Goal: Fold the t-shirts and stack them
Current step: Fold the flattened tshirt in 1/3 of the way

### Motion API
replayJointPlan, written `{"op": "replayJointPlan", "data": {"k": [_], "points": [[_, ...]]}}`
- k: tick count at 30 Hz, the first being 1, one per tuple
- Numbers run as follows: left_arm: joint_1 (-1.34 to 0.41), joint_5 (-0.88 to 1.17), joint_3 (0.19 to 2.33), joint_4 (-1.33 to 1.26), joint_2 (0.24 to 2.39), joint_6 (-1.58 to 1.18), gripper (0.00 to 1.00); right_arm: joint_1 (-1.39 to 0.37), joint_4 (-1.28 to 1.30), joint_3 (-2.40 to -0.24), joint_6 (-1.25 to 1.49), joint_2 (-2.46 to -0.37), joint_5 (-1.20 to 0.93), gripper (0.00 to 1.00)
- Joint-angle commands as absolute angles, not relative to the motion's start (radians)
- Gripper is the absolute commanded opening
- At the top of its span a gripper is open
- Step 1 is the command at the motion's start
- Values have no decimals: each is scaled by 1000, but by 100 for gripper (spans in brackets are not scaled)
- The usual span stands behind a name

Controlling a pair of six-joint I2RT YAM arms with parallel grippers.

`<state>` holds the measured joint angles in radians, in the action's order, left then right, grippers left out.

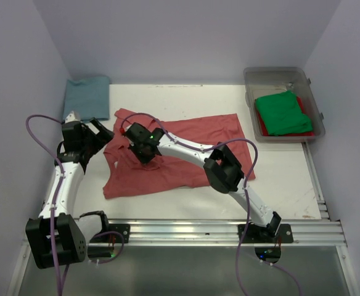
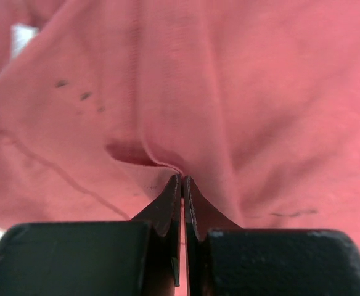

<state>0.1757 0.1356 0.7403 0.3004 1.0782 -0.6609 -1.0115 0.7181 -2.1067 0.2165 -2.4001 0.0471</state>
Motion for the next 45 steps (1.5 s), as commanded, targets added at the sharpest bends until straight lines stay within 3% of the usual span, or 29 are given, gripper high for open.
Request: {"op": "replayJointPlan", "data": {"k": [1, 24, 32, 33, 37, 40, 45], "points": [[186, 187, 742, 253, 1088, -631, 94, -991, 716, -2109, 253, -2330, 215, 0], [186, 324, 729, 215, 1210, -598, 86, -836, 675, -2270, 212, -2402, 273, 0], [184, 382, 723, 193, 1244, -586, 82, -839, 666, -2140, 248, -2329, 342, 0], [183, 387, 724, 190, 1253, -584, 82, -836, 672, -2131, 256, -2324, 347, 2], [175, 413, 730, 184, 1275, -583, 79, -841, 721, -2126, 281, -2315, 376, 42], [160, 439, 735, 160, 1273, -580, 77, -848, 719, -2073, 287, -2263, 416, 54], [121, 452, 739, 101, 1256, -592, 71, -851, 629, -1890, 316, -2090, 526, 59]]}}
